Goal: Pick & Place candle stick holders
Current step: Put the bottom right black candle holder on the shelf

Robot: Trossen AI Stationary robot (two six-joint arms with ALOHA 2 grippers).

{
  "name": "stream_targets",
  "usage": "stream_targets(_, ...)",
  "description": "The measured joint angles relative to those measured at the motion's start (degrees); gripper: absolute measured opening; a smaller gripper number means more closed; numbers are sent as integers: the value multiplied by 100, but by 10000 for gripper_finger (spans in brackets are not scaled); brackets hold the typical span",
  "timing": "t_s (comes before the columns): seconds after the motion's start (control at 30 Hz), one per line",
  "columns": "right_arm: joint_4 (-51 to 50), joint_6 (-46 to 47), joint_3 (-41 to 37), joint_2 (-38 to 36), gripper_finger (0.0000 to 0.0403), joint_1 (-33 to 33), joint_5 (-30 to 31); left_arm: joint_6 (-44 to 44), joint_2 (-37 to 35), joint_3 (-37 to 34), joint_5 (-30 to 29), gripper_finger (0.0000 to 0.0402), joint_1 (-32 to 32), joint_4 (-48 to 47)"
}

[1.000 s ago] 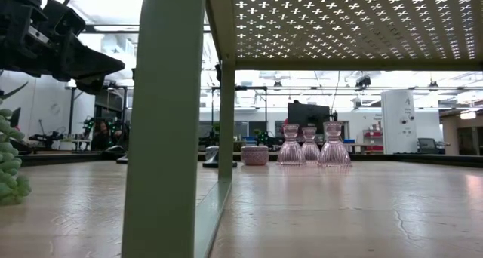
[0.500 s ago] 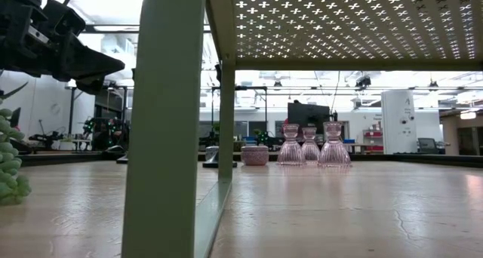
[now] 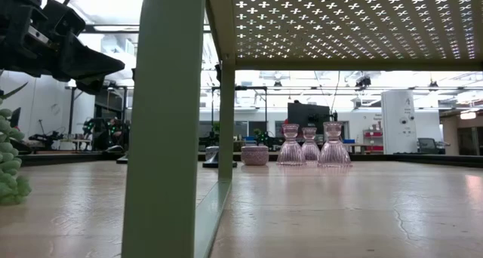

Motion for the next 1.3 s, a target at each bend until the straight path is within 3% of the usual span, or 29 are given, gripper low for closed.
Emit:
stream_targets(0.5,1184,-344,-301,827,34,1145,5,0,0,-1,-1,16,-1,-4)
stream_targets(0.8,1317,-311,-303,1272,34,1234,5,0,0,-2,-1,16,-1,-6)
stream_targets(1.3,1826,-437,-669,1183,34,1384,106,-1,-1,0,-1,16,0,-28)
